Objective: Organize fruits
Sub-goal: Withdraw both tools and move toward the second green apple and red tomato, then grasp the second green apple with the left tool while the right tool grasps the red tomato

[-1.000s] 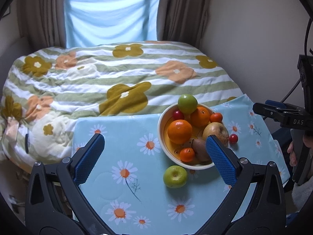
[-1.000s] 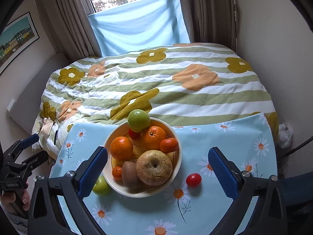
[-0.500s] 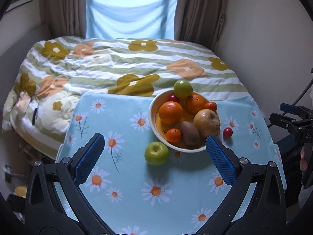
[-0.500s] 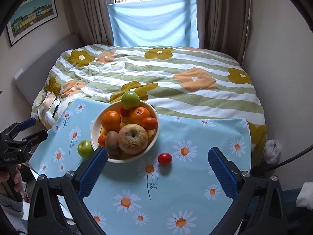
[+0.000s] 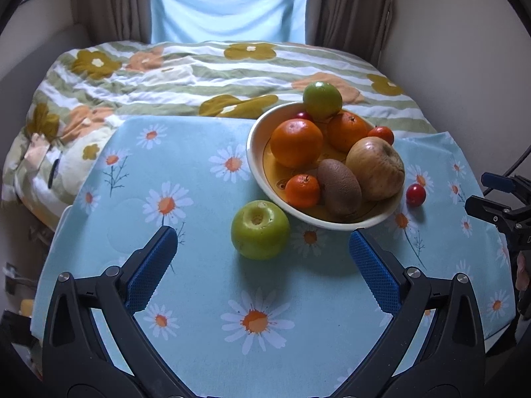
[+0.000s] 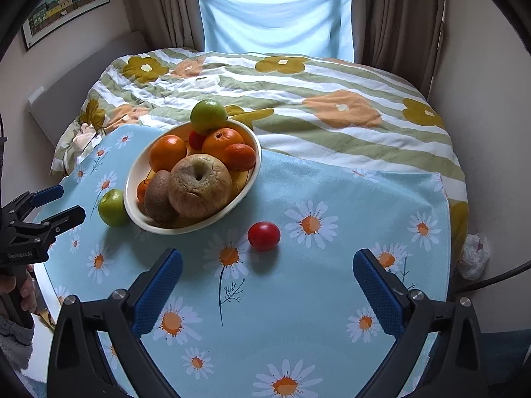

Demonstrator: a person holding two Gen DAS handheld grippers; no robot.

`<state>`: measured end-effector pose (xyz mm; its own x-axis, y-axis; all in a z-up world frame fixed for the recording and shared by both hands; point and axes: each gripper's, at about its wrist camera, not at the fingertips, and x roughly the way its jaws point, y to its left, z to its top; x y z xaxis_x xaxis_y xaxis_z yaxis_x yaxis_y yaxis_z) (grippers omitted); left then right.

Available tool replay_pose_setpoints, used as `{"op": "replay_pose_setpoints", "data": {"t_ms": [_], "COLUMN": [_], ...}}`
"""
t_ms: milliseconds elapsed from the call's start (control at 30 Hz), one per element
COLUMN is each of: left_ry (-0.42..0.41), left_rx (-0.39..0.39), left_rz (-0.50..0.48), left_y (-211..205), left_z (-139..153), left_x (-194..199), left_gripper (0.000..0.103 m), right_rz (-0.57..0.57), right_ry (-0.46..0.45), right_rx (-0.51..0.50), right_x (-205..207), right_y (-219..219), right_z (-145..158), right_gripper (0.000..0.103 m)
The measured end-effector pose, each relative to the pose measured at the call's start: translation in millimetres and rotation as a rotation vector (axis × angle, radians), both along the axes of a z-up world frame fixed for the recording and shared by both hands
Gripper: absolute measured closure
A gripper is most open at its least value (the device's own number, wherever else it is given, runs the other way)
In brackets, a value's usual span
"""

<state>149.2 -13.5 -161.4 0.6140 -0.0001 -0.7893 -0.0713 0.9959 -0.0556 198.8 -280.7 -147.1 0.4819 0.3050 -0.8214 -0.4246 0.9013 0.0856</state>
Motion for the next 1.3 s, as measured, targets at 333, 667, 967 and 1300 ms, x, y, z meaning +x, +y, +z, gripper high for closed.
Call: {"op": "replay_pose_setpoints", "data": {"t_ms": [333,667,967,1300], "left_ry": [0.083,0.094,0.131,0.144], "left_rx": [-0.045,-0.074,-0.047,-0.017], "left_rz": [-0.021,-0.054,-0.053,-0.057], "left_y": [3,5,7,3], "left_z": [-41,-42,-55,-54], "left_x": [27,33,37,33], "left_gripper": [0.009,0.019,0.045,0.045], "right_rz": [-0.009,-0.018,-0.003,0.018], "right_ry": [0.056,0.097,0.111,0.117], "right_rx": [0.027,0.024,0.021,-0.026], "right_x": [19,35,43,48], "right_y": [-1,7,11,20], "right_z": [-36,-52,-58,-68], "right_gripper": [0.000,0.002,0.002,0.032]}}
